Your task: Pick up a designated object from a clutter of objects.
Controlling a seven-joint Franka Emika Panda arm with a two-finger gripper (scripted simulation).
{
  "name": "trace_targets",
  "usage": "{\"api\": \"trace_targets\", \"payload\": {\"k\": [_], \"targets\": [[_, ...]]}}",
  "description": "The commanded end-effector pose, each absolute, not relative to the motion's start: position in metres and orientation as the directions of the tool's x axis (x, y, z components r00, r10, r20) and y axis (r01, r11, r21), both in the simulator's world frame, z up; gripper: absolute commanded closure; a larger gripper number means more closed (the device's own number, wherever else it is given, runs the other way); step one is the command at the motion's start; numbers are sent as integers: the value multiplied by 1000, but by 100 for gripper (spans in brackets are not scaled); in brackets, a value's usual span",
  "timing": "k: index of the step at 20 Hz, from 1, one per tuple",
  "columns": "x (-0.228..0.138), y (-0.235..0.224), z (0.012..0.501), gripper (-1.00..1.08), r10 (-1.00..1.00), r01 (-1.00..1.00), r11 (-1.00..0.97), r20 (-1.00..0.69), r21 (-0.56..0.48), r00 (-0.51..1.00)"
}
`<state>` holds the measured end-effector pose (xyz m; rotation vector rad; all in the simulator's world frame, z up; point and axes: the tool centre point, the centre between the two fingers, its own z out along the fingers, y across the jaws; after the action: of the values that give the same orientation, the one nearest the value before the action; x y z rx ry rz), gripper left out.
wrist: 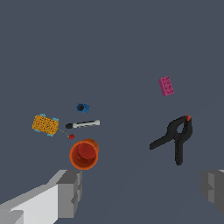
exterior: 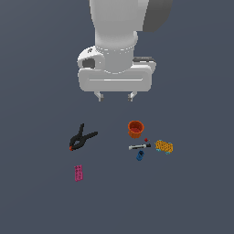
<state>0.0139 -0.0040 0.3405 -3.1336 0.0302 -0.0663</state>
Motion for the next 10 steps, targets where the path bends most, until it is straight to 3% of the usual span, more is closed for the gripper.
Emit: {"api": "trace_targets", "payload": {"k": [1, 10], "targets": [[14, -4, 340, -92, -19, -19, -1000, 42, -8, 999], [18, -6, 356, -92, 30, 29, -999, 83, 14, 996]]}}
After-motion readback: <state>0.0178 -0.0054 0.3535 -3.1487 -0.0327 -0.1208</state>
